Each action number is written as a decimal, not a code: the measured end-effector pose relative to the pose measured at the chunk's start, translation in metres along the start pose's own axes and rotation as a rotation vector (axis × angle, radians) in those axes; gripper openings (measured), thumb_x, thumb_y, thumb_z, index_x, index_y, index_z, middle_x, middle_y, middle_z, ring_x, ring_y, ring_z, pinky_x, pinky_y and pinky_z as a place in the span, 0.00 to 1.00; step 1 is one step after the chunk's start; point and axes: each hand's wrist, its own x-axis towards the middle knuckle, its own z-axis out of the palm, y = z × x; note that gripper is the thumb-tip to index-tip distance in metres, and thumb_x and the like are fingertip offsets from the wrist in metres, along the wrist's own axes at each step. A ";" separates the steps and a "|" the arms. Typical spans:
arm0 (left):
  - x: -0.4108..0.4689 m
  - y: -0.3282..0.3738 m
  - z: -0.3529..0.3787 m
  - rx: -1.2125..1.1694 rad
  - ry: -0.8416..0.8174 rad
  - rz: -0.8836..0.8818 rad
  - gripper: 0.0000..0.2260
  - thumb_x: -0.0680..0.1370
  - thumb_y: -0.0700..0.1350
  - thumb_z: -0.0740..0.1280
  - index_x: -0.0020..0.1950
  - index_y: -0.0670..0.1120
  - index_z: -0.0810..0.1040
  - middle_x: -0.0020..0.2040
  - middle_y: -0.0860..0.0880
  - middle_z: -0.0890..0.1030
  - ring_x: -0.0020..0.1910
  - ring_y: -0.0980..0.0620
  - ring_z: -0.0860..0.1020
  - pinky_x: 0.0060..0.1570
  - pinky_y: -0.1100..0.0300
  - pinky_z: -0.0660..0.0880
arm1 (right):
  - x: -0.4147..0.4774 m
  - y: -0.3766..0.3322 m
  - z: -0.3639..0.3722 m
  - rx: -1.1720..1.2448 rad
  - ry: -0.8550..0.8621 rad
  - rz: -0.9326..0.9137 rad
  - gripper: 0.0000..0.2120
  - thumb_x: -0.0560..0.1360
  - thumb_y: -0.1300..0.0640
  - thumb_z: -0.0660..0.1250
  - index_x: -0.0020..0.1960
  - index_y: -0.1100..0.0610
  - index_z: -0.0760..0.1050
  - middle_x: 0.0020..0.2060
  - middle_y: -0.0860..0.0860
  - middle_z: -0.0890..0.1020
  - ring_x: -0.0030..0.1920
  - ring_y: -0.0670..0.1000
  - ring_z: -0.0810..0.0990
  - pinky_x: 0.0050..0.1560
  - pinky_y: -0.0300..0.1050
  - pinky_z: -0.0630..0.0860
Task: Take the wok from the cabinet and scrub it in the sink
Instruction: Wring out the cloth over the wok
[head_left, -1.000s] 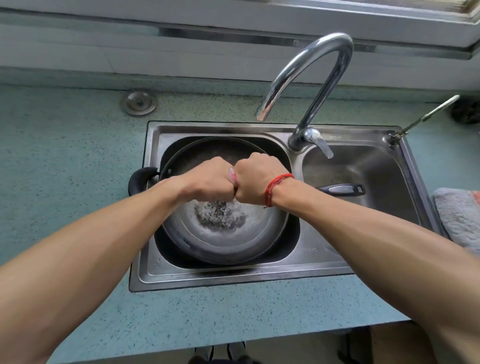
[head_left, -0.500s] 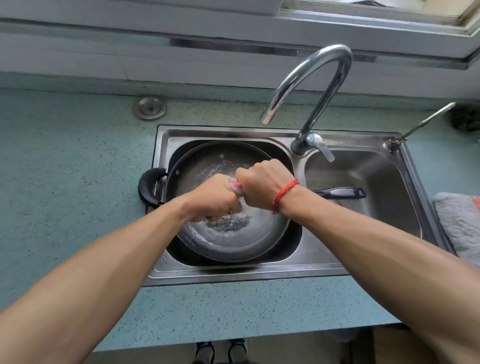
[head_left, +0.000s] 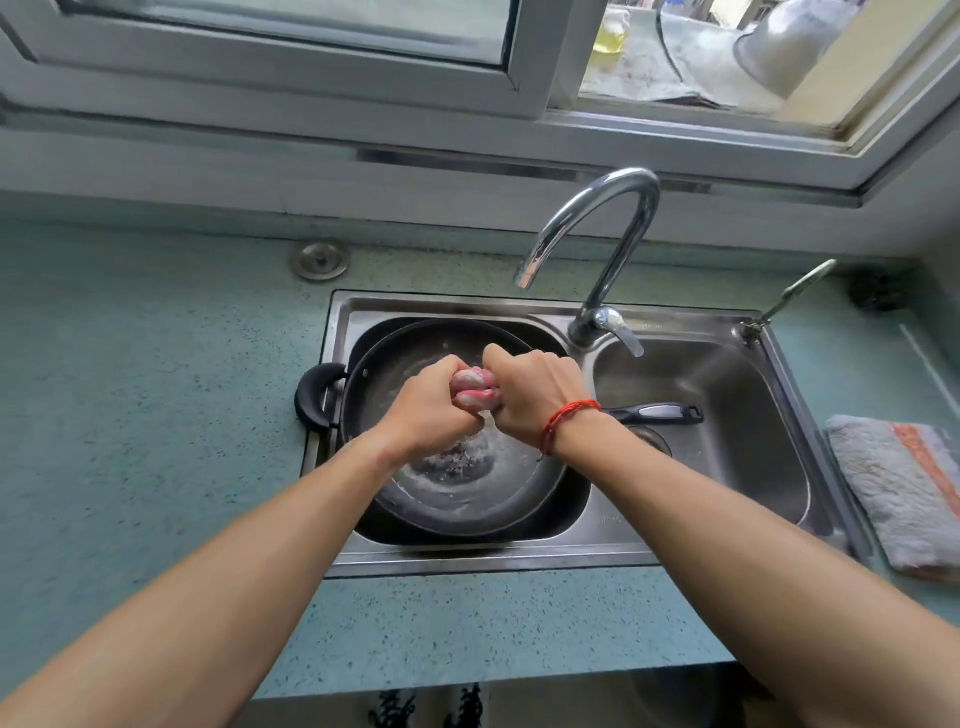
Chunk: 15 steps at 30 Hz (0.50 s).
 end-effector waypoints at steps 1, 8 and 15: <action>-0.003 0.002 -0.002 -0.045 0.021 -0.009 0.15 0.65 0.41 0.73 0.49 0.50 0.76 0.43 0.50 0.83 0.41 0.49 0.81 0.42 0.50 0.79 | -0.002 0.000 -0.001 0.026 0.014 0.027 0.12 0.71 0.54 0.64 0.52 0.55 0.68 0.41 0.55 0.82 0.43 0.63 0.80 0.35 0.47 0.64; -0.023 0.018 -0.013 -0.530 0.092 -0.143 0.17 0.72 0.31 0.70 0.59 0.40 0.72 0.51 0.37 0.82 0.39 0.44 0.85 0.42 0.50 0.82 | -0.013 -0.006 -0.016 0.341 0.070 0.222 0.14 0.71 0.53 0.66 0.51 0.53 0.64 0.42 0.53 0.80 0.44 0.61 0.79 0.37 0.48 0.67; -0.037 0.035 -0.021 -0.833 0.129 -0.074 0.14 0.76 0.34 0.70 0.61 0.40 0.74 0.50 0.36 0.84 0.46 0.40 0.85 0.42 0.55 0.81 | -0.026 -0.012 -0.031 0.609 0.006 0.296 0.22 0.66 0.51 0.73 0.54 0.52 0.66 0.42 0.48 0.80 0.43 0.52 0.78 0.38 0.40 0.69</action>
